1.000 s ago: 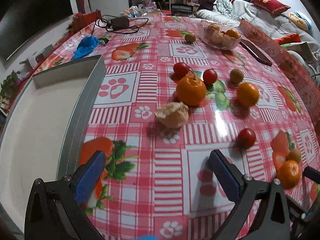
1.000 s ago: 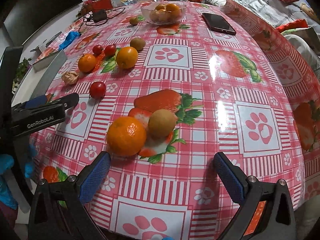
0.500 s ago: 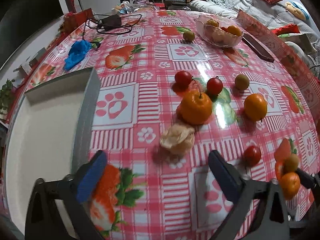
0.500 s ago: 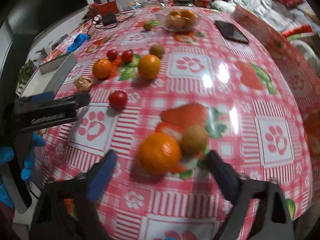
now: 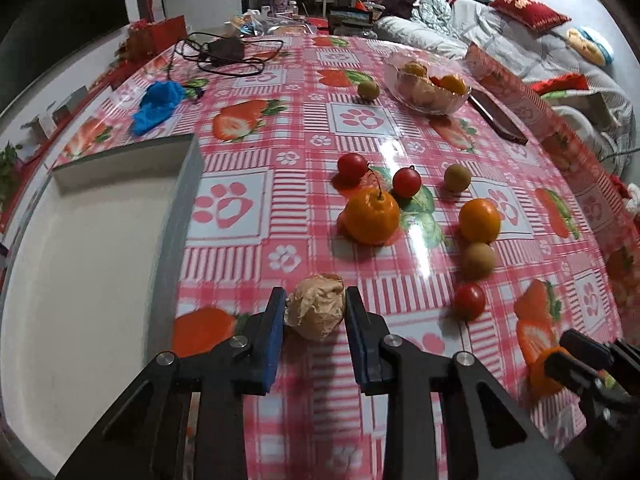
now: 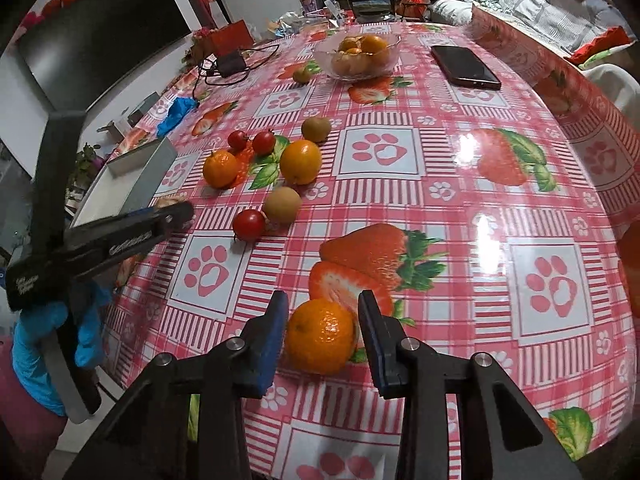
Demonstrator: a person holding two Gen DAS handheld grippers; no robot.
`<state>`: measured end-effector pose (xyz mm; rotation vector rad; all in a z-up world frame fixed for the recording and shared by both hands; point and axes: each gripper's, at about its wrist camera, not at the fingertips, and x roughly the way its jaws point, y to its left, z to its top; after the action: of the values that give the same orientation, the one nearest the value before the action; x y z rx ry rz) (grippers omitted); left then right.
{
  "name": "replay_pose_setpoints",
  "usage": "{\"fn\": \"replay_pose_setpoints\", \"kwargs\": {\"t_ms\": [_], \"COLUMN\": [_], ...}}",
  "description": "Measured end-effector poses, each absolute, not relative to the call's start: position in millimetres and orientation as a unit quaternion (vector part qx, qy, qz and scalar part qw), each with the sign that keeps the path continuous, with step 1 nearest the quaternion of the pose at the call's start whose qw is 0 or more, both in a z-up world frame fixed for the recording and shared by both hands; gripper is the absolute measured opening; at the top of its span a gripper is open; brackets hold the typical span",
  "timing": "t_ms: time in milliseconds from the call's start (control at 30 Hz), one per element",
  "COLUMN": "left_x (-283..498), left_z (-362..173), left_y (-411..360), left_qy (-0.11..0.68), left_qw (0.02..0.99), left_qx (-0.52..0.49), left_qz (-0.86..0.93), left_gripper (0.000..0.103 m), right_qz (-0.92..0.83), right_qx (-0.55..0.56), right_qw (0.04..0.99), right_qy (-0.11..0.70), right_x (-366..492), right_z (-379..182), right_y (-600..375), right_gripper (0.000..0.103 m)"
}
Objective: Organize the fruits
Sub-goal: 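Grasp the beige papery fruit with the left gripper while the right gripper grasps a tangerine, then carry both fruits into the white tray and open both grippers to release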
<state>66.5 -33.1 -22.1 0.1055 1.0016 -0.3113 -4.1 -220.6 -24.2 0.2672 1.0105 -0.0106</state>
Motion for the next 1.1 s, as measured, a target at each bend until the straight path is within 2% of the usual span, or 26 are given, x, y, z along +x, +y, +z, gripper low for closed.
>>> {"fn": "replay_pose_setpoints", "kwargs": {"t_ms": [233,300,367,467,500,800,1100], "left_x": [43.3,38.4,33.8,30.2,28.9,24.8,27.0], "left_z": [-10.2,-9.1,-7.9,-6.4,-5.5,15.9,33.3], "left_y": [-7.9,-3.4,-0.6,1.9,2.7,27.0,79.7], "left_qy": [0.472,0.472,0.472,0.47,0.47,0.46,0.449], "left_qw": [0.868,0.868,0.868,0.869,0.869,0.876,0.887], "left_qx": [0.031,0.026,0.024,0.026,0.026,0.012,-0.008], "left_qz": [-0.15,-0.151,-0.151,-0.151,-0.152,-0.147,-0.113], "left_gripper": [0.032,0.032,0.032,0.032,0.032,0.032,0.032], "right_qz": [-0.006,-0.007,-0.015,-0.025,-0.026,-0.01,0.043], "right_qx": [0.12,0.113,0.095,0.067,0.064,0.102,0.104], "right_qw": [0.866,0.859,0.862,0.865,0.866,0.864,0.868], "right_qy": [0.486,0.5,0.498,0.496,0.496,0.493,0.484], "right_x": [-4.4,-1.5,-2.6,-3.6,-3.6,-4.9,20.0], "right_z": [-25.8,-33.0,-37.5,-39.3,-39.5,-24.2,5.7], "right_y": [-219.7,-216.7,-212.4,-202.8,-202.3,-208.0,-171.8], "right_gripper": [0.039,0.052,0.052,0.051,0.038,0.038,0.038]}}
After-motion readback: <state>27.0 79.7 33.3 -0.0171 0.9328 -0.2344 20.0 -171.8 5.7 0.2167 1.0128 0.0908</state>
